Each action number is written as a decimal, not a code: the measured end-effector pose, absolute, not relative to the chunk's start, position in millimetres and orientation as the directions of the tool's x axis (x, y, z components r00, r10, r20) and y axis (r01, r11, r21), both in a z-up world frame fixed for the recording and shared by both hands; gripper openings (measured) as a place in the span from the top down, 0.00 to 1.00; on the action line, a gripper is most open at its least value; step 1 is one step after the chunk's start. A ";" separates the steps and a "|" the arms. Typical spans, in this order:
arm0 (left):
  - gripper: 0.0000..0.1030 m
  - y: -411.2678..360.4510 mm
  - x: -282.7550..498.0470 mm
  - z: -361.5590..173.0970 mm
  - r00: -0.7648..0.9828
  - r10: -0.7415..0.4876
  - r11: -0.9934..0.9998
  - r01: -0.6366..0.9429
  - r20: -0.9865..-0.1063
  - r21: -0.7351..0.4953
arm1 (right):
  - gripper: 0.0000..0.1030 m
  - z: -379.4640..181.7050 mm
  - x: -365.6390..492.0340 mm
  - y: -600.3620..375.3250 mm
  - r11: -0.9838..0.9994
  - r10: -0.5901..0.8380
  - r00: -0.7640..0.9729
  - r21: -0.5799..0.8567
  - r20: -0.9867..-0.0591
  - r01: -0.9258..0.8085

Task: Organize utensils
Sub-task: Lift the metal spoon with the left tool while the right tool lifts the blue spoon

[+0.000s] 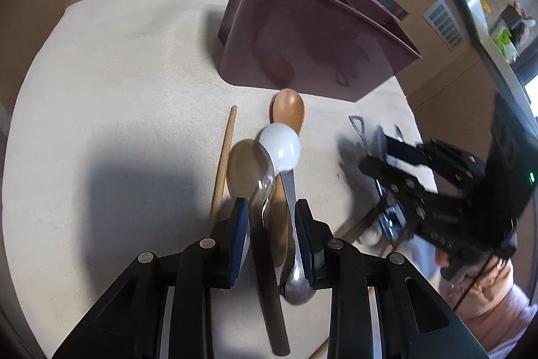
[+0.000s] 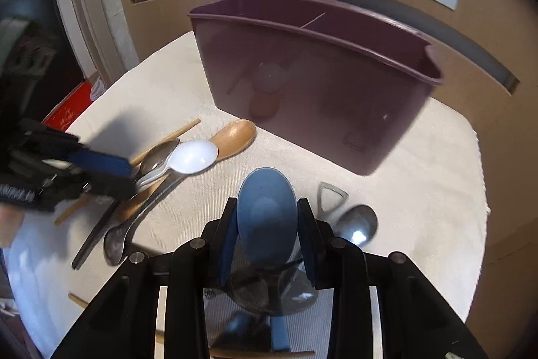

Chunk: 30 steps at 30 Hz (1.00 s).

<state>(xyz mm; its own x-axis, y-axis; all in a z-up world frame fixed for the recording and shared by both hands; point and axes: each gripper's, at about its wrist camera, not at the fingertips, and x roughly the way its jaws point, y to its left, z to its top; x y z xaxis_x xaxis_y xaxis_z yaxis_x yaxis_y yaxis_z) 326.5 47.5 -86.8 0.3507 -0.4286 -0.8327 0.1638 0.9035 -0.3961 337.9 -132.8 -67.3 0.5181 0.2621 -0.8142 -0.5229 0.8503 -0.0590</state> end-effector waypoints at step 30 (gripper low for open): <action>0.92 -6.0 310.9 -63.1 0.556 -0.298 0.944 0.292 -0.776 -0.153 | 0.70 -47.1 302.3 -176.3 0.892 0.282 0.582 -0.016 -0.763 -0.452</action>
